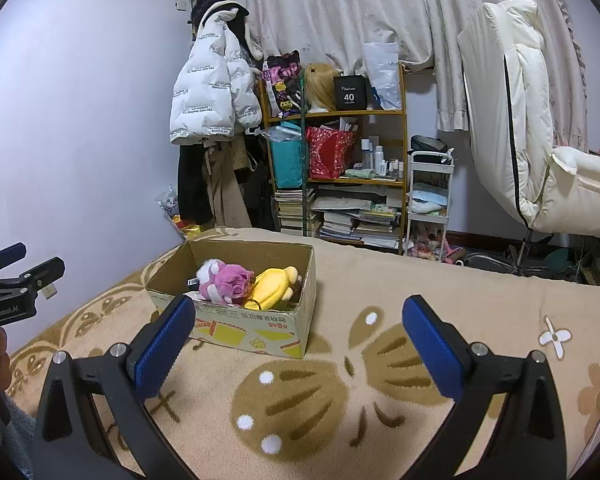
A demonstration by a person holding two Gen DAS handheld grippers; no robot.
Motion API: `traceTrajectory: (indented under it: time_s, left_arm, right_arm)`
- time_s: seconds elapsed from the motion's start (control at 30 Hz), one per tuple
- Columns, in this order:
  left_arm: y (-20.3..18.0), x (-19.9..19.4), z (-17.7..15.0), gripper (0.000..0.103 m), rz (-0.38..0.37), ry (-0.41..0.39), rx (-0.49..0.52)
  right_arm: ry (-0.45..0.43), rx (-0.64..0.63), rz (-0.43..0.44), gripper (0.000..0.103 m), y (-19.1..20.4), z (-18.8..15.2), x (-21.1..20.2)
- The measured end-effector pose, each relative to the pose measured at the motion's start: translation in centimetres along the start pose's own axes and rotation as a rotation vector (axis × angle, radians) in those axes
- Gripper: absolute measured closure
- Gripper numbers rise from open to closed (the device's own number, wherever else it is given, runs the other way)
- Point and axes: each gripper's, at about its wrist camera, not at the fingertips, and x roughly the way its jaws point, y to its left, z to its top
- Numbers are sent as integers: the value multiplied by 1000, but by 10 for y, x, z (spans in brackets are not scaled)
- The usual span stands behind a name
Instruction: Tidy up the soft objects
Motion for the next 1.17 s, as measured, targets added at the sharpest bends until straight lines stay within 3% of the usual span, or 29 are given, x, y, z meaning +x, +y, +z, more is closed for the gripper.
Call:
traceTrajectory:
  time_s: [1.17]
  left_arm:
    - [0,5,-5,0,-7,2,9]
  right_arm:
    - [2,1,-4,0,3,1,0]
